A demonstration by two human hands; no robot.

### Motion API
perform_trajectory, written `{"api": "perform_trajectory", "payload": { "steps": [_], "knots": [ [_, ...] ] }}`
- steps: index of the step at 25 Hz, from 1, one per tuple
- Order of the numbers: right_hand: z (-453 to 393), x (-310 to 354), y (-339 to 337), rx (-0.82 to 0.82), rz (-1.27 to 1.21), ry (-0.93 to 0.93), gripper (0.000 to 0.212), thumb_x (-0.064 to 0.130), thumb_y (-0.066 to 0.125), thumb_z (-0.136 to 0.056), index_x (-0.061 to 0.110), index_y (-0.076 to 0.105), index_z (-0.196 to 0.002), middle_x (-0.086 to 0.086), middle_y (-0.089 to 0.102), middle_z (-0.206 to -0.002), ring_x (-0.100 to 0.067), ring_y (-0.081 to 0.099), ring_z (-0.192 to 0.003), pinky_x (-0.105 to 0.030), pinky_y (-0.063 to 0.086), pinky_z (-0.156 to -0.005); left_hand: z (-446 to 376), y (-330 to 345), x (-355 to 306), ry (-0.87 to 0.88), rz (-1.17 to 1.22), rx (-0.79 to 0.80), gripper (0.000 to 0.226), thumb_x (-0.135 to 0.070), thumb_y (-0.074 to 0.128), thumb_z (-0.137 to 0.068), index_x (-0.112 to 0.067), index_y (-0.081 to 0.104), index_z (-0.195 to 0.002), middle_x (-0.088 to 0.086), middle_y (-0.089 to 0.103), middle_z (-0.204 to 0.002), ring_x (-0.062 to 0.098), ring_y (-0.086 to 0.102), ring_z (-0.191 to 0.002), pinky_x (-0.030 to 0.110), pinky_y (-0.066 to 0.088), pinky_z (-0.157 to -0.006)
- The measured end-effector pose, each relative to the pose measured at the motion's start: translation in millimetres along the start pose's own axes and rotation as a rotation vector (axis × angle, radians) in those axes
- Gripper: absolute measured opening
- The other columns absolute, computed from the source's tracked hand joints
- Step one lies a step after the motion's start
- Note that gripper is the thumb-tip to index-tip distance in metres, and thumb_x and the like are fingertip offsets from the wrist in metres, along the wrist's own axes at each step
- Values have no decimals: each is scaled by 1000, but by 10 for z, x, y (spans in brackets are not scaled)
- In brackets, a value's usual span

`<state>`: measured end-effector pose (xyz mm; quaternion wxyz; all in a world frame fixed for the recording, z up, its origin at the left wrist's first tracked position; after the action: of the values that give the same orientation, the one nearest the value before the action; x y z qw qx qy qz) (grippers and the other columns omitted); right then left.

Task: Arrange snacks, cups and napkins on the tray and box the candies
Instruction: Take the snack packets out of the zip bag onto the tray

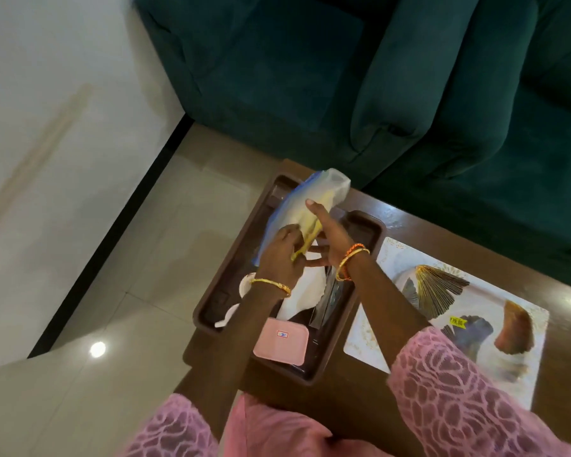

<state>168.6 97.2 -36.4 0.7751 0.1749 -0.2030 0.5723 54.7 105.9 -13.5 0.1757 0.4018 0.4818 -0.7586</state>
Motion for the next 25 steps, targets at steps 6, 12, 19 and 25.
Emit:
{"api": "perform_trajectory", "payload": {
  "steps": [6,12,19,25],
  "knots": [
    [575,-160,-971,-404,-24,-123,34,14,73,-77,9,61,-109,-12,63,-99,-35,63,-94,-46,54,-74,567,425,-715,231,27,108,25,-31,54,-81,-11,64,-93,6,60,-128,23,55,-115,33,44,-96],
    [1393,-573,-1721,-265,47,-180,28,14,67,-83,9,61,-110,-4,66,-84,-15,63,-67,-25,46,-52,794,605,-805,-103,192,-58,47,-41,60,-83,-15,49,-120,7,52,-122,20,47,-112,32,42,-91],
    [1846,-1340,-2538,-203,87,-84,9,8,67,-83,12,63,-90,-5,61,-76,-18,55,-64,-26,45,-56,1274,1415,-1332,-439,481,313,5,-17,60,-87,-18,57,-82,4,60,-80,17,56,-71,26,49,-63],
    [2021,-2267,-2870,-174,61,24,21,4,66,-82,17,59,-97,-6,61,-87,-17,57,-69,-27,44,-59,1972,2110,-1641,-562,629,300,23,0,69,-77,-13,53,-67,10,62,-71,22,58,-65,28,48,-65]
  ]
}}
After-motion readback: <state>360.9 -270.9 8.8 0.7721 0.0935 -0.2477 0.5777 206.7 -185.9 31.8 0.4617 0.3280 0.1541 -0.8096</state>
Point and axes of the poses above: each hand's wrist, its own z-axis away from the middle knuckle, its own y-axis out of the palm, x = y × z, the point moved 5 cm from there along -z, towards the middle knuckle
